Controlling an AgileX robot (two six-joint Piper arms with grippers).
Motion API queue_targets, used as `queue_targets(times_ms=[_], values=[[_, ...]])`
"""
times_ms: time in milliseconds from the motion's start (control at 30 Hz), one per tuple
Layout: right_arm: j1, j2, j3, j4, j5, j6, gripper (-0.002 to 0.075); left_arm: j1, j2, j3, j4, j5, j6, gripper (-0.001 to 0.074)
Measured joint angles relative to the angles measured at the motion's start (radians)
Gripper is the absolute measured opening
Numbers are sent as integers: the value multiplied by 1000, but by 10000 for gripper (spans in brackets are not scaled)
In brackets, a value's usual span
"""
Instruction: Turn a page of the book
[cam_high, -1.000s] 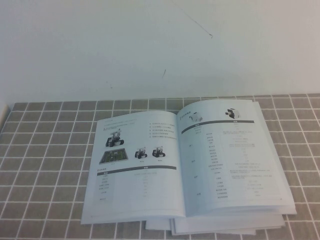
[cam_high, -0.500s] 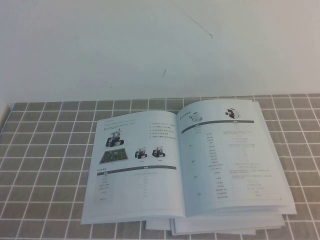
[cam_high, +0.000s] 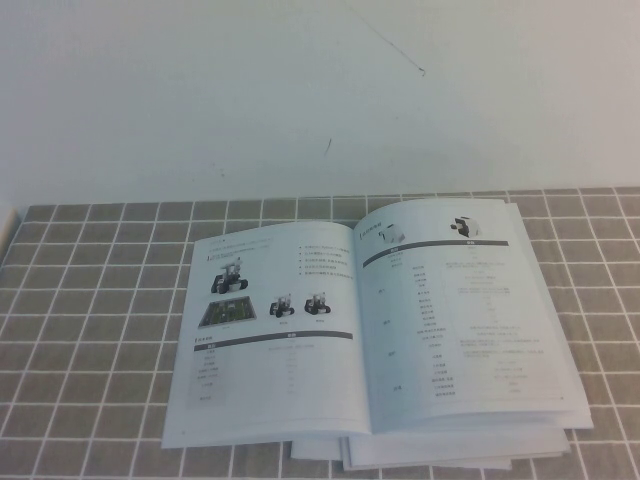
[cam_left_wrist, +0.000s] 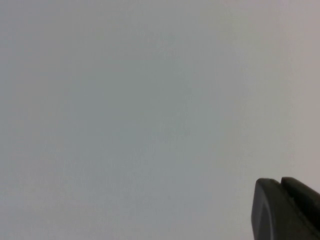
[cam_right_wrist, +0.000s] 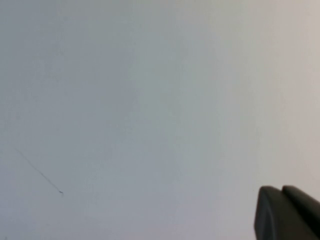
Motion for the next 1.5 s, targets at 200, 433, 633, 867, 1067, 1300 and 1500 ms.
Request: queue_targets(times_ms=[200,433,633,867,1067,1300,1500], values=[[0,100,-249,70,299,14,-2,0,167,-245,-2,250,7,-4],[0,394,-483,122,593,2,-2,0,508,-399,-4,420,8,-4],[0,712,-609,270,771,-230,-2,-20,813,-442,-118,391,-19,-4],[0,1052,-664,621,833,-602,-2,-123,1178,-615,-215,518,66,-4],[0,1307,-667,950,782,-909,-1,-220,1466,-725,-252,504,134,-4],[0,1532,-671,1127,768,-1077,-1,-248,1689,-769,-269,473,140,-4],[0,1641,-703,1136,835,-1098,31,-248,1794,-769,-284,467,140,-4]])
